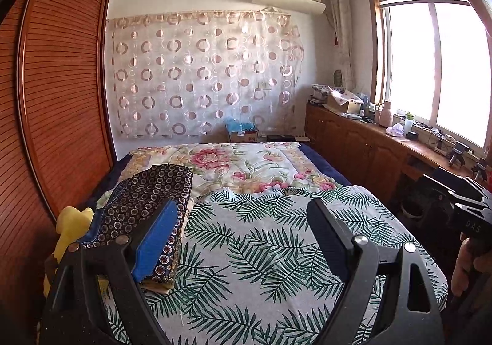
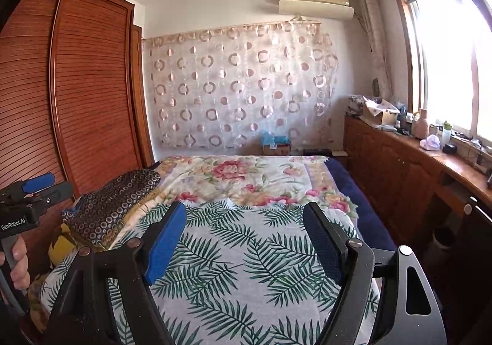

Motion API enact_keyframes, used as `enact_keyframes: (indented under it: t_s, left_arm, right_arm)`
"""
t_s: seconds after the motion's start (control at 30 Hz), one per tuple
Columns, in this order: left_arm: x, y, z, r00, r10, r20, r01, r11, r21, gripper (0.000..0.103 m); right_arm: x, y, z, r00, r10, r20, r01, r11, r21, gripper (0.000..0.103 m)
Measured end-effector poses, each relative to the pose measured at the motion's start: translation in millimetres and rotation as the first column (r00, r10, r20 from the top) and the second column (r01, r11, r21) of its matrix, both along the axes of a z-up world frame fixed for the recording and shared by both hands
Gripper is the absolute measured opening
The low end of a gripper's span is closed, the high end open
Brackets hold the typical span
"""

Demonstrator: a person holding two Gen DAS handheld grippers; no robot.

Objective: Fold small clothes

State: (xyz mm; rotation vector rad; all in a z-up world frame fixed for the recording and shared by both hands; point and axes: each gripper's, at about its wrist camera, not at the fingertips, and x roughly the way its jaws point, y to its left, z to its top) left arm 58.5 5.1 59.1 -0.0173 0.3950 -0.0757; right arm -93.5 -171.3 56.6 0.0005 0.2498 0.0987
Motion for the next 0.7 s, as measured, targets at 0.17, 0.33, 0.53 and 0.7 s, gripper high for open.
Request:
enact_keyframes:
  t_s: [0.17,0.33,0.53,0.7]
  left_arm:
    - [0.5,1.8,-1.4,1.0,0.002,0.0,-0.002,1.0,0.002,0.087]
    - [0.6,1.6,-1.5,1.0,0.003,0.0,-0.003,1.0,0.002,0.087]
    - [0.1,4.2,-3.1,1.0,0.006,-0.001,-0.006,1.0,0.003,0.087]
    - [-0.2,6.4,-3.7,1.0,0.006,0.0,-0.006,1.0,0.002,0.087]
  right_arm:
    - [1.5,-1.6,0.6,1.0,0.001,-0.002,-0.001,1.0,-0.002,0.08]
    - [3.0,-3.8,1.0,1.0,0.002,-0.004,-0.002,1.0,-0.002,0.08]
    - [3.2,-7.4,0.9,1.0,0.003,-0.007,-0.003,1.0,-0.003,0.08]
    - [3.7,-8.9,1.5,1.0,0.003,-0.009,-0.003,1.0,-0.003,0.08]
